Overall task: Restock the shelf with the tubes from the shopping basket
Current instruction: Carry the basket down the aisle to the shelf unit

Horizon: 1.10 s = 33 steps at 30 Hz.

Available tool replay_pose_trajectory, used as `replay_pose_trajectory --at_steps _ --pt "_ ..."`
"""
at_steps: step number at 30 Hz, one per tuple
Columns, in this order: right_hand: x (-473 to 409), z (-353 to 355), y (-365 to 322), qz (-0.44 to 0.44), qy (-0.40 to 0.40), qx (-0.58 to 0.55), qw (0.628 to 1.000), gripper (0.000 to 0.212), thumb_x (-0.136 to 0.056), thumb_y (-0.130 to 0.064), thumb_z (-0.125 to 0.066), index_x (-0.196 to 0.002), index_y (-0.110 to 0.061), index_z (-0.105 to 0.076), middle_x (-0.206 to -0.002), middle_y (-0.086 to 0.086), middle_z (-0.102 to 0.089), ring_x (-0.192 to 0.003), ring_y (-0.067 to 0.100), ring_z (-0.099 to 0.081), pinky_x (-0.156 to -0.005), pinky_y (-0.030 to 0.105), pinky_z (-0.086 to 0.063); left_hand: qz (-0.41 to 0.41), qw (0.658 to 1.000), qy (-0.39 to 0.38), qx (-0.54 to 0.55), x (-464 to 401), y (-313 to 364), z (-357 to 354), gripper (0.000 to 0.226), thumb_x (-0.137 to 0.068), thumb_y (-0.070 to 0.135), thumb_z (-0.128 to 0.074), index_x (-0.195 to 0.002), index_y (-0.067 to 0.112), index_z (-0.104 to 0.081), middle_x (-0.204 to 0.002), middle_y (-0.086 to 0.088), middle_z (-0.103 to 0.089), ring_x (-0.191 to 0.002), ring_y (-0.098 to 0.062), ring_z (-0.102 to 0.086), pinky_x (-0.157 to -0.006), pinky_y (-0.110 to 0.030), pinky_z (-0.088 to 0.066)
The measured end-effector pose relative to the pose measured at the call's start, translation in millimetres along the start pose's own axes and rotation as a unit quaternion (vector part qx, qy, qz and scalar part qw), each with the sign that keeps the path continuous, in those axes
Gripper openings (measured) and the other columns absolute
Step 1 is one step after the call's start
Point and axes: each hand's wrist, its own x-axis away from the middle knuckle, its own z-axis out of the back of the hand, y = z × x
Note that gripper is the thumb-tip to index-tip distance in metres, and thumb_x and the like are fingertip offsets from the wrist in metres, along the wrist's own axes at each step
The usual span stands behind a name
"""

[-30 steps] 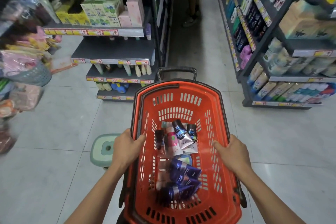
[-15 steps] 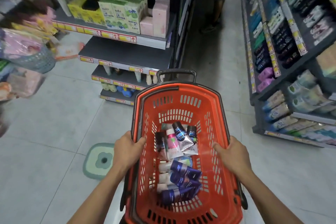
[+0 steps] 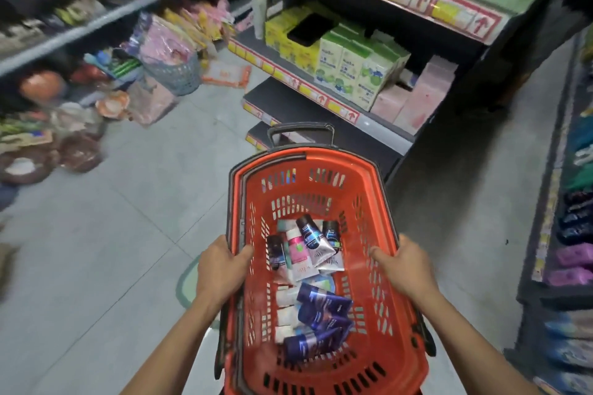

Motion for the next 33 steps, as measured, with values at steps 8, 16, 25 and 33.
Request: replay_pose_trajectory --at_steps 8,16,25,33 --pt "-87.2 -4.0 -65.7 0.083 -0.029 0.05 0.995 0.036 -0.084 -0.048 -0.074 -0.081 -0.017 -0.055 -0.071 0.001 -0.064 -0.067 0.027 -0.06 -0.062 0.038 -0.049 0.07 0.993 0.076 0.059 -28.3 15.7 5.9 0.031 -0.09 0.051 -0.071 -0.106 0.025 -0.066 -0.089 0.007 -0.076 -0.072 -0.01 -0.074 -0.074 -0.036 -0.064" --pt "-192.9 15.1 -119.0 0.177 -0.096 0.079 0.976 0.03 -0.087 -0.046 -0.073 -0.089 -0.02 -0.057 -0.077 0.0 -0.059 -0.081 0.032 -0.066 -0.064 0.034 -0.041 0.149 0.973 0.152 0.094 -63.9 67.4 -21.1 0.035 -0.089 0.053 -0.07 -0.109 0.026 -0.063 -0.094 0.007 -0.076 -0.075 -0.012 -0.075 -0.076 -0.036 -0.064" --pt "-274.1 15.4 -172.1 0.212 -0.142 0.093 0.962 0.038 -0.088 -0.046 -0.072 -0.104 -0.012 -0.063 -0.091 0.007 -0.069 -0.067 0.019 -0.06 -0.057 0.027 -0.039 0.243 0.933 0.239 0.112 -88.7 99.8 -60.2 0.035 -0.084 0.058 -0.07 -0.101 0.028 -0.066 -0.088 0.01 -0.073 -0.073 -0.011 -0.072 -0.071 -0.035 -0.062" --pt "-301.9 -47.2 -199.0 0.13 -0.219 0.039 0.966 0.038 -0.086 -0.029 -0.073 -0.122 -0.021 -0.066 -0.092 0.004 -0.072 -0.068 0.015 -0.061 -0.074 0.029 -0.05 0.317 0.9 0.214 0.207 -128.6 49.4 -88.0 0.045 -0.08 0.061 -0.075 -0.11 0.029 -0.065 -0.091 0.008 -0.076 -0.073 -0.011 -0.076 -0.07 -0.04 -0.065"
